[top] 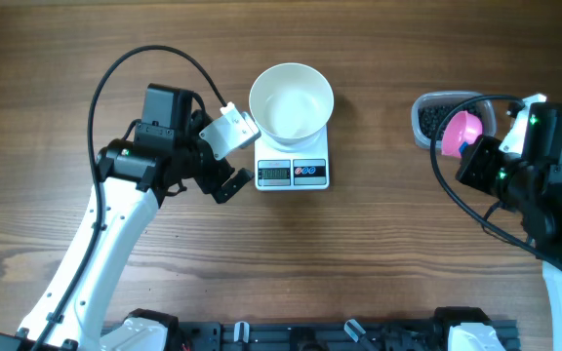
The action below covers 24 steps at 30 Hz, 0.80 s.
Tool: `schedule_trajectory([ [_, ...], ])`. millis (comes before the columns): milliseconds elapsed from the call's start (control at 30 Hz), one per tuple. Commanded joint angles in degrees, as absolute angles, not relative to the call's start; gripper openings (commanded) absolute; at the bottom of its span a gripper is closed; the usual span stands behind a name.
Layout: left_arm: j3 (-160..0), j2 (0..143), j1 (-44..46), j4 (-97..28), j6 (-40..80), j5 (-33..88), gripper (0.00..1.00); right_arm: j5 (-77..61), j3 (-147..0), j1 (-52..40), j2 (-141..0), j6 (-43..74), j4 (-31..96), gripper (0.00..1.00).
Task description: Scoop item into bowl and weigh 150g on scale
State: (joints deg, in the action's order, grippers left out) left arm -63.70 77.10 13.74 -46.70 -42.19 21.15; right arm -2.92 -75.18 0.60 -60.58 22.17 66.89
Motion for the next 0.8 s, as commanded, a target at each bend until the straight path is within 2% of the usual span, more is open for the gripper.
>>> schedule_trajectory([
  [0,-63.6,77.4,13.4,-46.5,-43.3,22.9,1.00,-1.9,-76.1,0.8,-60.9,21.2,66.9,0.04],
  [233,-63.6,77.4,13.3,-46.4,-43.7,22.9,1.00,-1.9,-76.1,0.8,-60.9,21.1,66.9,0.04],
  [367,-63.6,77.6,11.1,-46.8,-50.6,23.0,1.00,-1.9,-76.1,0.8,-60.9,21.0,67.0,0.04],
  [600,-63.6,77.6,3.8,-48.6,-55.9,34.8,1.00,-1.9,-76.1,0.8,-60.9,21.0,67.0,0.04],
  [767,-63.6,77.7,2.2,-49.4,-56.8,37.1,1.00,-1.9,-76.1,0.8,-60.9,21.0,67.0,0.04],
])
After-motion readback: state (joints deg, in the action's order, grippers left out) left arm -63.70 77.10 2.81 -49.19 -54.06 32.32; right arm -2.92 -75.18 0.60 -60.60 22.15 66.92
